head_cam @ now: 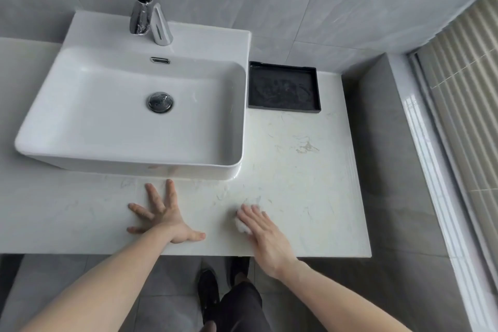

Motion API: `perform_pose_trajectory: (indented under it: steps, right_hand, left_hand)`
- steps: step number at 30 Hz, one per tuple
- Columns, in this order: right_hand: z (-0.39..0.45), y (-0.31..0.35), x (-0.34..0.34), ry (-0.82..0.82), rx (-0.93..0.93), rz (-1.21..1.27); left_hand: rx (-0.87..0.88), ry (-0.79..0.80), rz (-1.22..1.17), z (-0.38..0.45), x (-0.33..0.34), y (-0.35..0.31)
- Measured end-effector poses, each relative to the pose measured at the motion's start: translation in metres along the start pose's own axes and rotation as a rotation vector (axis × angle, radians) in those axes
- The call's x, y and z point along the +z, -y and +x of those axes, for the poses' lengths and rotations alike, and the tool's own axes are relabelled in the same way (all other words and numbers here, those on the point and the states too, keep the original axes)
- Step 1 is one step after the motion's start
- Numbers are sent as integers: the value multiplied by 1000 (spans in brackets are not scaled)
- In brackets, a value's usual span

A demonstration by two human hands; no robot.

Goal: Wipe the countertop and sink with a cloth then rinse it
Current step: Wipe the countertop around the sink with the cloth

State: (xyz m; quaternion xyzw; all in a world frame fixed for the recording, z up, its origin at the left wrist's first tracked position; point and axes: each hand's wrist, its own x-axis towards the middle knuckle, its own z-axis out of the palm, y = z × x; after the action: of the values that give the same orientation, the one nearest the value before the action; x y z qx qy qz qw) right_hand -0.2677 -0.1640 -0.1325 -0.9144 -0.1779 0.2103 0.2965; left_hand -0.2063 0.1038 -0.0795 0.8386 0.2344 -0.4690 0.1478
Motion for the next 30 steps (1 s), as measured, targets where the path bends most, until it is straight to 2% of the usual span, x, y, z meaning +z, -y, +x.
perform_pose_trajectory:
  steps: [7,12,14,18,22,25,28,30]
  right_hand:
    - [68,-32,-103,-441,237,227]
    - [137,-51,-151,-545,230,169]
    - [162,-62,-154,-464,257,81]
    - [182,-74,-119,-82,280,-231]
    - [139,-50,-74,19,199,-292]
    - [90,-29,-53,122,59,-324]
    - [53,-18,-42,155,-36,-325]
    - [46,-17,-41,130,-8,-272]
  left_hand:
    - [-11,4,3,0,1,-1]
    - [-14,3,-8,3,1,-3]
    - [-13,3,-13,5,1,-3]
    - [-26,1,-14,6,-1,-5]
    - [-33,1,-11,4,-3,-7]
    - [-45,3,-9,2,-5,-8]
    - [-53,-1,-9,1,-6,-9]
    - [-55,-7,-9,1,-6,-10]
